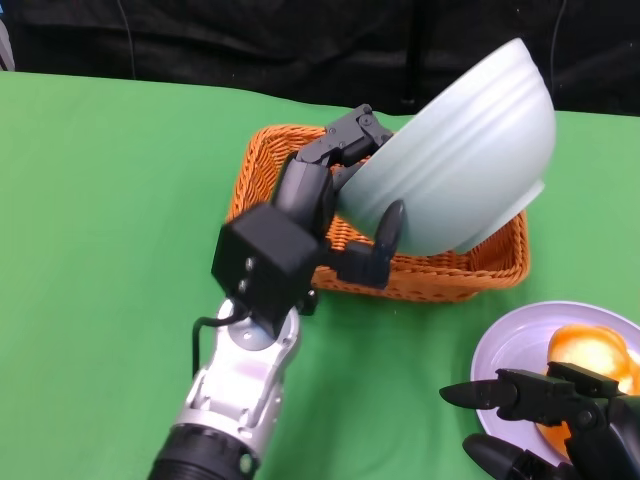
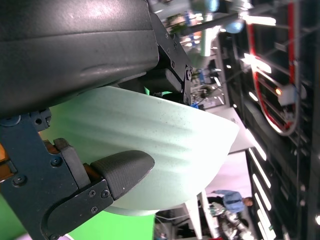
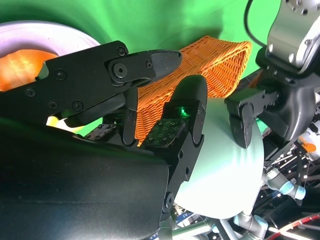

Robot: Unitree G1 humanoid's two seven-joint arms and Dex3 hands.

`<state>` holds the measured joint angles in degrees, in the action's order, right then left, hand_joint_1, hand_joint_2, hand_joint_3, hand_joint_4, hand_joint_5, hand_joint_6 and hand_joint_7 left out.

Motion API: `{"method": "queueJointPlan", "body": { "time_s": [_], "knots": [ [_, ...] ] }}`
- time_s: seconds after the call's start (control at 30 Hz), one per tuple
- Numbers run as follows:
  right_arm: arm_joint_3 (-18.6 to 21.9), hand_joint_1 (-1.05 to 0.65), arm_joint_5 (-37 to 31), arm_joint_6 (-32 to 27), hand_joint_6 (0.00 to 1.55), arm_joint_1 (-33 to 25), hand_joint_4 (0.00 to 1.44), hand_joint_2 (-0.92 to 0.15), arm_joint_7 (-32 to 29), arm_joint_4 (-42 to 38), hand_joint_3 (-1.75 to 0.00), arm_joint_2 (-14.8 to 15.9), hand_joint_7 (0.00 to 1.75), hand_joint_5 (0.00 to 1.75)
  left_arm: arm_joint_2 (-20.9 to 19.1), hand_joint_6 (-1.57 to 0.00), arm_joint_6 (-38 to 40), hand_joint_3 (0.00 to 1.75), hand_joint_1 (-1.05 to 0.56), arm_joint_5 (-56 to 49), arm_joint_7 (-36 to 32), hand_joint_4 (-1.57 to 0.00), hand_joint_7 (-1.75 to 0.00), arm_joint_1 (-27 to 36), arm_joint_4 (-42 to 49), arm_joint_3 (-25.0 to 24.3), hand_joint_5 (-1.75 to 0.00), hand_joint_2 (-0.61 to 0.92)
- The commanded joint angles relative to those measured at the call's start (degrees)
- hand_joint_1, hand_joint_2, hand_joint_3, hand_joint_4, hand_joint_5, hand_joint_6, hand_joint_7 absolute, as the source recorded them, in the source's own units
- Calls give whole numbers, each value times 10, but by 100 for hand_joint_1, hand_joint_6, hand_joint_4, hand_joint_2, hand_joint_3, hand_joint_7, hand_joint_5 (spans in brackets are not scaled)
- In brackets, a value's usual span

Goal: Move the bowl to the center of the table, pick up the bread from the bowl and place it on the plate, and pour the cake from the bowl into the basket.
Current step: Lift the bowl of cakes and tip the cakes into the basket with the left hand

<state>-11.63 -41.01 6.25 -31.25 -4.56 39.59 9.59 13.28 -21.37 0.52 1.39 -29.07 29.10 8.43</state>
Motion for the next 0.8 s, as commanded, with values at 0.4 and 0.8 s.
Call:
{"method": "queueJointPlan", "body": {
  "time_s": [0.4,0.8],
  "knots": [
    [-22,-27,6,44,85,-21,68,-83,7,19,-27,18,48,93,83,-90,306,174,-9,196,-42,-109,-173,-15,-116,-115,-175,28],
    [-22,-27,6,44,84,-22,68,-82,4,18,-27,19,48,92,101,-87,425,171,-16,363,-107,-108,-175,-42,-131,-194,-175,30]
  ]
}}
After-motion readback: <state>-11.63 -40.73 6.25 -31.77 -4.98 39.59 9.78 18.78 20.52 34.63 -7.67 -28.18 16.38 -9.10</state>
